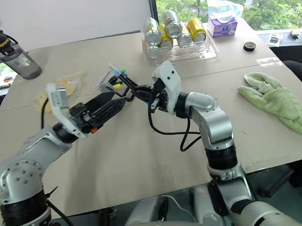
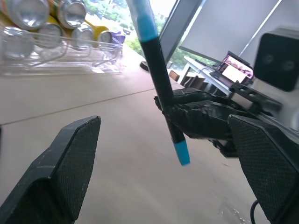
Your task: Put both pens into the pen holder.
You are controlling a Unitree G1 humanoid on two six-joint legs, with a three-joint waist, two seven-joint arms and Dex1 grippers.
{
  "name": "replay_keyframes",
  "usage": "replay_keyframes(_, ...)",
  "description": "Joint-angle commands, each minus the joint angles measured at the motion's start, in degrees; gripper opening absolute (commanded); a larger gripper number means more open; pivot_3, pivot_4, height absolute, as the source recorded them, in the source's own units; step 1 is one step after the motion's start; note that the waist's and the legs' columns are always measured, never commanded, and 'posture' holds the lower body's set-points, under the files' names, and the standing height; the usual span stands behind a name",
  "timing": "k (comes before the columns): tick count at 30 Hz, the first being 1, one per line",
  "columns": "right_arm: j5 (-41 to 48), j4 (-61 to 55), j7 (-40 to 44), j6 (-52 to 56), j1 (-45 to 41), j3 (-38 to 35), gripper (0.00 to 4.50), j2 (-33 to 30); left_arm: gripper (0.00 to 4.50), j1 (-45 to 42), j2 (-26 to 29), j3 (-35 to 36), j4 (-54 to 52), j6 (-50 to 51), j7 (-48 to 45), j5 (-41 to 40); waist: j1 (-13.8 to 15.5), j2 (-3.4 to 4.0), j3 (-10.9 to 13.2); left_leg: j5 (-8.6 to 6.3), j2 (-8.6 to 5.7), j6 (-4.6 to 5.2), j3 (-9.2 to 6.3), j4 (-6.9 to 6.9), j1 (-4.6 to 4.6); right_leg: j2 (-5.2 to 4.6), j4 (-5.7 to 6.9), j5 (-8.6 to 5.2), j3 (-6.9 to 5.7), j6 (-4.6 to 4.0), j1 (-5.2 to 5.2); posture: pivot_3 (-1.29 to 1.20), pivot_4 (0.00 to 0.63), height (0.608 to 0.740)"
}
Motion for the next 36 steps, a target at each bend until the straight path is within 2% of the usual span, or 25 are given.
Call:
replay_keyframes(1,2.9,-5.9,-3.2,2.3,1.6,1.7,0.01,-1.3,4.50,-2.5,-1.5,-0.3,1.9,-2.7,-0.2,-0.3,0.1,0.00,0.0,0.00,0.00,0.00,0.00,-0.01,0.02,0.00,0.00,0.00,0.00,0.00,0.01,0.00,0.150,0.740)
replay_keyframes(7,6.5,-9.4,-4.0,4.7,4.6,4.6,0.01,-6.5,4.50,-5.2,-2.9,-1.9,4.5,-3.5,-1.5,-0.8,0.0,-0.01,0.0,0.00,0.00,0.00,0.01,0.00,0.01,0.00,-0.03,0.00,0.01,0.00,0.01,0.00,0.150,0.740)
replay_keyframes(12,9.2,-9.8,-5.3,4.3,4.0,4.9,0.01,-8.0,4.50,-5.7,-3.3,-3.6,4.7,-2.8,-2.5,-1.3,0.0,-0.01,0.0,0.01,0.00,0.00,0.02,0.00,0.02,0.00,-0.01,0.00,0.01,0.00,0.01,0.00,0.150,0.740)
replay_keyframes(17,11.3,-9.2,-6.4,3.7,3.6,5.3,0.00,-8.5,2.72,-6.1,-4.3,-4.1,5.0,-2.7,-2.2,-2.3,0.1,-0.02,0.0,0.01,0.00,0.01,0.03,0.00,0.01,0.00,-0.02,0.00,0.02,0.00,0.01,0.00,0.150,0.740)
replay_keyframes(21,13.2,-9.0,-7.3,3.8,3.5,5.1,0.00,-9.0,0.74,-6.3,-4.1,-4.2,5.7,-3.1,-2.2,-1.4,0.1,-0.02,0.0,0.01,0.01,0.01,0.02,0.00,0.02,0.01,-0.01,0.00,0.01,0.00,0.01,0.00,0.150,0.740)
replay_keyframes(23,14.1,-9.1,-7.5,3.6,3.8,4.7,0.95,-9.5,0.00,-6.5,-3.9,-4.1,6.0,-3.3,-2.3,-1.2,0.2,-0.03,0.0,0.01,0.00,0.01,0.01,0.01,0.01,0.00,-0.02,0.00,0.01,0.00,0.01,0.00,0.150,0.740)
replay_keyframes(26,15.0,-8.9,-7.9,4.0,4.1,4.6,2.17,-11.0,0.00,-6.9,-3.5,-4.2,5.7,-3.9,-2.5,-0.6,0.2,-0.03,0.0,0.01,0.00,0.01,0.02,0.01,0.00,0.00,-0.03,0.00,0.02,0.00,0.01,0.00,0.150,0.740)
replay_keyframes(28,15.6,-8.3,-8.6,5.0,4.3,3.9,3.23,-12.1,0.00,-7.5,-3.4,-4.0,5.7,-5.6,-2.1,1.6,0.2,-0.03,0.0,0.01,0.00,0.01,0.01,0.01,0.01,0.00,-0.03,0.00,0.01,0.00,0.01,0.00,0.150,0.740)
replay_keyframes(29,16.0,-7.7,-8.1,5.3,4.8,2.6,3.55,-13.8,0.00,-8.3,-3.1,-4.1,5.5,-7.4,-1.8,3.9,0.2,-0.03,0.0,0.01,0.00,0.01,0.01,0.00,0.01,0.00,-0.03,0.00,0.01,0.00,0.01,0.00,0.150,0.740)
replay_keyframes(33,16.6,-5.4,-4.6,2.9,7.2,-1.3,3.55,-22.4,0.00,-10.7,-0.8,-6.7,5.3,-12.7,0.5,14.5,1.0,-0.06,0.0,0.01,-0.01,0.01,0.03,0.01,0.00,0.00,-0.07,0.00,0.01,0.01,0.04,0.00,0.150,0.740)
replay_keyframes(36,18.5,-1.5,-0.4,-0.4,7.5,-7.1,3.55,-29.1,0.00,-14.1,0.3,-8.9,7.4,-19.5,3.4,25.0,1.4,-0.07,0.0,0.01,-0.02,0.02,0.08,0.00,-0.02,-0.01,-0.10,0.00,0.04,0.01,0.03,0.00,0.150,0.740)
